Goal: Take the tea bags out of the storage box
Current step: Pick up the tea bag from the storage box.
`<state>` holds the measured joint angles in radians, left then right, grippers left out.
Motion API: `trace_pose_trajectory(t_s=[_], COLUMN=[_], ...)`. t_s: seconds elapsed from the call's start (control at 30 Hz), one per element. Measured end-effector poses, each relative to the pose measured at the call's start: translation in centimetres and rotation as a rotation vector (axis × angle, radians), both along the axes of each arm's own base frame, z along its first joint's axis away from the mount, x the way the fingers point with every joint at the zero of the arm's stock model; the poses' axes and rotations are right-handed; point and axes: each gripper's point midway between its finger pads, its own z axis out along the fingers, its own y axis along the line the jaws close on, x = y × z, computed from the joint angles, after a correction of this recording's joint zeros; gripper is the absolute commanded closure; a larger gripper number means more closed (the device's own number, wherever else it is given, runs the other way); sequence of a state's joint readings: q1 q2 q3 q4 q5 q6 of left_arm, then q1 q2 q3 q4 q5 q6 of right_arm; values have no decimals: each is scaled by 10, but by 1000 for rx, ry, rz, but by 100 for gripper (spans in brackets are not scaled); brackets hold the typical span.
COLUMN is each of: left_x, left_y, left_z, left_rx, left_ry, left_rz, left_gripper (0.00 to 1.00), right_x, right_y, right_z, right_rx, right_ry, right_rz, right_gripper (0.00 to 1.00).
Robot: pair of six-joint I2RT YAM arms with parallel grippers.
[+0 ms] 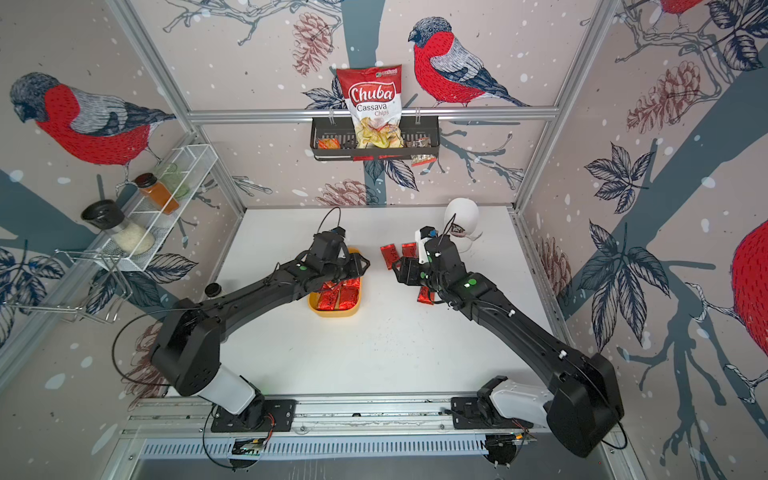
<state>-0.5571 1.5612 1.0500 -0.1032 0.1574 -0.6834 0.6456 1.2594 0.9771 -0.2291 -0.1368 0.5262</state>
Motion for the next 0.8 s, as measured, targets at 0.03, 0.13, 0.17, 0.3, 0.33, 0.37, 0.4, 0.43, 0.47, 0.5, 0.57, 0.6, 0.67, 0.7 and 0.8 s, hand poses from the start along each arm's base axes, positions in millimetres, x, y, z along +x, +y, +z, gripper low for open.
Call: trace_pose_trajectory(t_s=[0.03, 0.13, 0.17, 0.3, 0.33, 0.37, 0.4, 0.43, 0.47, 0.5, 0.57, 0.6, 0.67, 0.7, 0.8], left_x=[1, 7, 10, 13, 13, 14, 15, 16, 17, 18, 20, 21, 22, 22, 23], left_y=[11, 33, 37, 43, 43, 43, 44, 44, 44, 44, 45, 45, 48, 48, 49], left_z=[-5, -22, -26, -52, -58, -63, -67, -70, -73, -75, -76, -77, -79, -80, -87], left_rx=[11, 38, 48, 88, 95, 102, 111, 118, 126, 130, 137, 146, 165, 168, 187], left_ry=[8, 40, 45, 85, 97, 104, 109, 112, 112, 115, 114, 109, 103, 103, 109], left_rz=[18, 39, 44, 23, 10, 8, 6, 1, -4, -5, -8, -8, -4, -7, -17], left_gripper=[54, 57, 58, 62, 63, 63, 63, 63, 63, 63, 63, 63, 62, 62, 62], right_x=[2, 6, 8, 10, 9, 9, 8, 9, 9, 9, 9, 8, 8, 8, 8], right_y=[8, 26, 30, 45, 48, 48, 49, 49, 49, 49, 49, 48, 48, 48, 48], right_z=[-4, -13, -15, -19, -19, -19, -19, -19, -19, -20, -19, -19, -20, -20, -20], right_rx=[-4, -16, -18, -18, -17, -18, -16, -17, -17, -17, -17, -17, -17, -18, -18], right_ry=[7, 33, 39, 47, 49, 49, 50, 51, 51, 51, 50, 50, 50, 51, 51], right_rz=[13, 42, 50, 77, 83, 85, 88, 88, 88, 87, 87, 87, 87, 87, 87], right_gripper=[32, 33, 33, 33, 33, 33, 34, 33, 33, 34, 33, 34, 34, 34, 33])
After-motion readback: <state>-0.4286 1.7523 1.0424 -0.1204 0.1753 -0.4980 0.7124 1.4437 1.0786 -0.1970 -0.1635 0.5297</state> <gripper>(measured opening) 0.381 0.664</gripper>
